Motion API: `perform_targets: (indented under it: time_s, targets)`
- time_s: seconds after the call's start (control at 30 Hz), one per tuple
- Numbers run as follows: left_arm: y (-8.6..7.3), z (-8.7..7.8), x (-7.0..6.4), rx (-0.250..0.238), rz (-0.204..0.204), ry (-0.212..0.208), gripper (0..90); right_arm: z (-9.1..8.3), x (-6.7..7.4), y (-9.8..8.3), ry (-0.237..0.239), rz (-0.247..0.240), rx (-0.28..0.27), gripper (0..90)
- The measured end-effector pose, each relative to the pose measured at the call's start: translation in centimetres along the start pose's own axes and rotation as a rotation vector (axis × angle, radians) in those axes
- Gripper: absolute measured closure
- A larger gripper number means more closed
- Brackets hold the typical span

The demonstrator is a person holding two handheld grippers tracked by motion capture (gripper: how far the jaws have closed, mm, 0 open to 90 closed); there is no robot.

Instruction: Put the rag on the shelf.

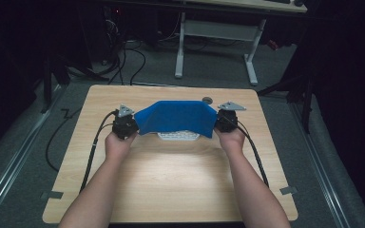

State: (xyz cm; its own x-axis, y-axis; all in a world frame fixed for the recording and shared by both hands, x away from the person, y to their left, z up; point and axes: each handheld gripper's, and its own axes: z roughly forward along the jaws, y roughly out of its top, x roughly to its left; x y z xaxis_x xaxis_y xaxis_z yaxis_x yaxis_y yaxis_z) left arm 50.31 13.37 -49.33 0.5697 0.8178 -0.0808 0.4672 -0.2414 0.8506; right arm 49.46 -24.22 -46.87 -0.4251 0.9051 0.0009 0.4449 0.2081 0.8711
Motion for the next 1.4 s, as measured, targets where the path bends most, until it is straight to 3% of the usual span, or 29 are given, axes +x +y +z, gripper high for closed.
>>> perform_targets:
  time_s: [0.17,0.27,0.53,0.73,0.9,1.03,1.07,1.13,1.23,1.27,1.37,1.4]
  targets:
    - [0.1,-0.3,0.0,0.005,-0.011,0.007,76.1,-0.3,-0.4,0.1,-0.006,0.007,0.006,80.0]
    - [-0.1,-0.7,0.4,-0.006,-0.038,0.013,68.5,-0.7,-0.7,-0.1,-0.026,0.005,0.019,76.9]
    - [-0.7,-2.0,1.4,-0.039,-0.087,0.027,60.9,-2.0,-2.2,-0.8,-0.061,0.042,0.014,75.0]
    - [-0.8,-2.6,1.4,-0.023,-0.051,0.075,58.0,-2.9,-2.3,-0.6,-0.056,0.039,0.000,74.0]
    - [-1.0,-3.2,1.5,-0.035,-0.060,0.090,56.5,-3.5,-2.2,-0.6,-0.052,0.023,-0.004,71.0]
    - [-1.2,-3.6,1.4,-0.041,-0.044,0.109,54.2,-3.9,-2.1,-0.7,-0.049,0.016,-0.012,68.4]
    - [-1.4,-3.9,1.2,-0.038,-0.028,0.120,53.8,-4.4,-2.2,-1.0,-0.060,0.016,-0.032,65.8]
    - [-1.6,-4.2,1.0,-0.019,-0.013,0.127,52.4,-4.8,-2.3,-1.2,-0.058,0.020,-0.021,63.9]
    - [-1.9,-4.7,0.8,-0.034,-0.008,0.127,52.0,-5.3,-2.2,-1.5,-0.066,0.009,-0.009,60.9]
    - [-2.3,-5.2,0.7,-0.037,-0.019,0.121,51.2,-6.0,-2.1,-1.9,-0.077,-0.001,-0.032,58.4]
    - [-3.3,-6.2,0.3,-0.039,-0.025,0.111,50.5,-7.0,-1.9,-2.3,-0.083,-0.007,-0.023,53.8]
    - [-3.7,-6.5,0.0,-0.034,-0.017,0.110,50.2,-7.5,-1.7,-2.7,-0.088,-0.017,-0.048,52.3]
